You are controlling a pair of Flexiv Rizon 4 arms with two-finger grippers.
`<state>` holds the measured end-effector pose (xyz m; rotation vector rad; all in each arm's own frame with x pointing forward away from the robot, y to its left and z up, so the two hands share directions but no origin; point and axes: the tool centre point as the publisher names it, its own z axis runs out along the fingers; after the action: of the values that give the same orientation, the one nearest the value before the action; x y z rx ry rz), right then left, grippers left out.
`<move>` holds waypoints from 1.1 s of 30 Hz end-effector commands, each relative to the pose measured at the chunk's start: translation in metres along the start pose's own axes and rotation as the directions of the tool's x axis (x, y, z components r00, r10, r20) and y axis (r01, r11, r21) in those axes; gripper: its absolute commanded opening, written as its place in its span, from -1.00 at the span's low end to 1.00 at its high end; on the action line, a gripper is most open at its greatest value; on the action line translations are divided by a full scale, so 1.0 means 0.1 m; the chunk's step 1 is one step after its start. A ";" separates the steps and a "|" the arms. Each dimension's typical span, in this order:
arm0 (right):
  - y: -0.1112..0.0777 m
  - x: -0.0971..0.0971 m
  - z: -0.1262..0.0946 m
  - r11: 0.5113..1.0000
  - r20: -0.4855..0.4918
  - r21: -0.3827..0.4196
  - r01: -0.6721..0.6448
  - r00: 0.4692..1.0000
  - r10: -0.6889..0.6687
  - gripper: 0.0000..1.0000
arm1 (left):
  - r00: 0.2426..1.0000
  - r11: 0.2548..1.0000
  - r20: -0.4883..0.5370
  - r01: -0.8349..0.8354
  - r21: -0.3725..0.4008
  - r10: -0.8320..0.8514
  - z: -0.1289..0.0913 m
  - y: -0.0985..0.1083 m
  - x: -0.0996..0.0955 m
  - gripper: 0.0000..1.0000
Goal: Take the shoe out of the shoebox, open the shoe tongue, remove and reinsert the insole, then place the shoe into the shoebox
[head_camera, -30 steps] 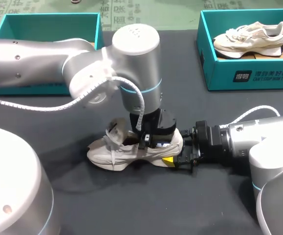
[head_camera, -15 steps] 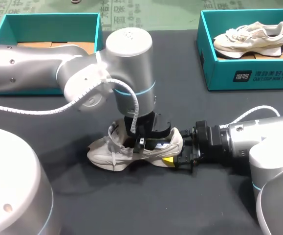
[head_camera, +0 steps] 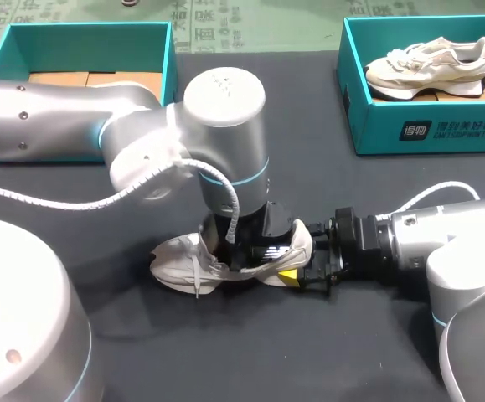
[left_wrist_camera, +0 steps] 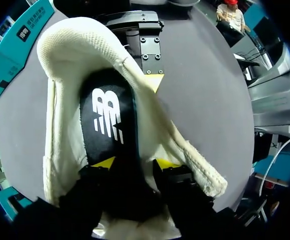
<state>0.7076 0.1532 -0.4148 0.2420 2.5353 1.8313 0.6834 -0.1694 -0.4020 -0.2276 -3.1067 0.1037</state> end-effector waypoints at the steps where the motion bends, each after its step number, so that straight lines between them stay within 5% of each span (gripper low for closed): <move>1: 0.00 -0.02 0.03 1.000 0.001 0.004 -0.003 1.000 0.003 -1.00 | 0.999 1.000 0.045 0.013 -0.019 -0.012 0.18 -0.03 0.07 -0.11; 21: 0.00 -0.02 0.03 1.000 0.001 0.004 -0.003 1.000 0.003 -1.00 | 0.985 0.992 0.154 0.096 -0.079 -0.083 0.28 0.02 -0.28 -0.39; 33: 0.00 -0.02 0.03 1.000 0.001 0.004 -0.003 1.000 0.003 -1.00 | 0.983 0.992 0.158 0.105 -0.062 -0.095 0.14 0.05 -0.35 -0.44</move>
<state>0.7112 0.1527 -0.4147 0.2454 2.5351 1.8332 0.7060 -0.1684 -0.4008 -0.0689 -3.2790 0.0075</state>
